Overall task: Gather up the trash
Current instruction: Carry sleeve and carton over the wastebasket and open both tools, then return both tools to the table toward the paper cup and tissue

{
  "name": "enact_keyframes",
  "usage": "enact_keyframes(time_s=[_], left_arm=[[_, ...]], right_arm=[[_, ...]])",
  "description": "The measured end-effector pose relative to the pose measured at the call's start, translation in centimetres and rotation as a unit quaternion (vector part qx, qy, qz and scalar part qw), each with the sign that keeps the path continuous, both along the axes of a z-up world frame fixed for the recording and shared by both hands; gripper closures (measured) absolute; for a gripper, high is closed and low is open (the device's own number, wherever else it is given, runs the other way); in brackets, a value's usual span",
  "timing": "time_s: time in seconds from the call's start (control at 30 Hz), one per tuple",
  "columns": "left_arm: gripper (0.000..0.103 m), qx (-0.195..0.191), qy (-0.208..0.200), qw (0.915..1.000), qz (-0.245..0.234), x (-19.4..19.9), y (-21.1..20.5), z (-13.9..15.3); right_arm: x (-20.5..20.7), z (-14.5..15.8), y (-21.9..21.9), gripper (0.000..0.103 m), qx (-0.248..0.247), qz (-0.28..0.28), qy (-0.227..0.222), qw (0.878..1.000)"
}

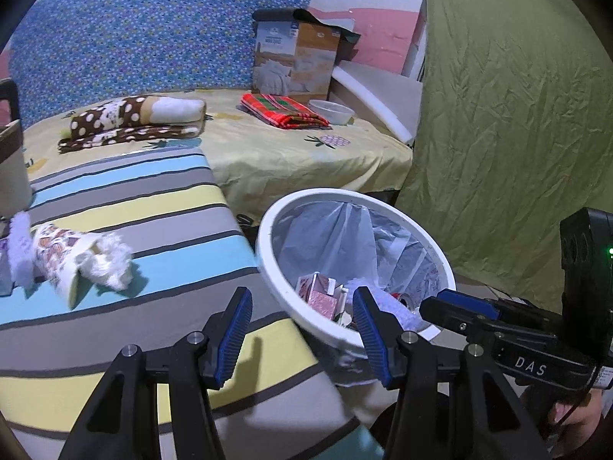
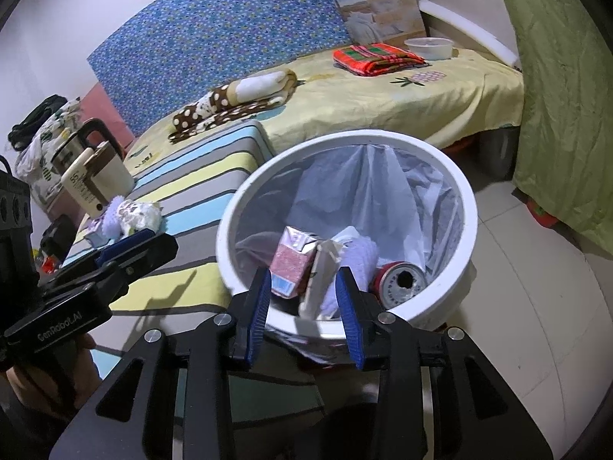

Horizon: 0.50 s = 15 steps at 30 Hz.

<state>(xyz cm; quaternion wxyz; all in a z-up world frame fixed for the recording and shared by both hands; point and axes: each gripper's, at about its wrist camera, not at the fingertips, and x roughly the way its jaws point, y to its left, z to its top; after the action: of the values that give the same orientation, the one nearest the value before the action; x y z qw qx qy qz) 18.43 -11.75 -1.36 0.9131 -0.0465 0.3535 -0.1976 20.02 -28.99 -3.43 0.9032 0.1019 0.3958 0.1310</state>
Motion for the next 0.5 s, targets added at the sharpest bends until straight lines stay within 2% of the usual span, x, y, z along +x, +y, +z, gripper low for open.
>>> enact_keyframes(time_s=[0.5], left_arm=[[0.048, -0.002, -0.014, 0.9982, 0.059, -4.7, 5.4, 0.9]], right_arm=[[-1.7, 1.0, 4.7, 0.065, 0.003, 0.071, -0.012, 0.997]])
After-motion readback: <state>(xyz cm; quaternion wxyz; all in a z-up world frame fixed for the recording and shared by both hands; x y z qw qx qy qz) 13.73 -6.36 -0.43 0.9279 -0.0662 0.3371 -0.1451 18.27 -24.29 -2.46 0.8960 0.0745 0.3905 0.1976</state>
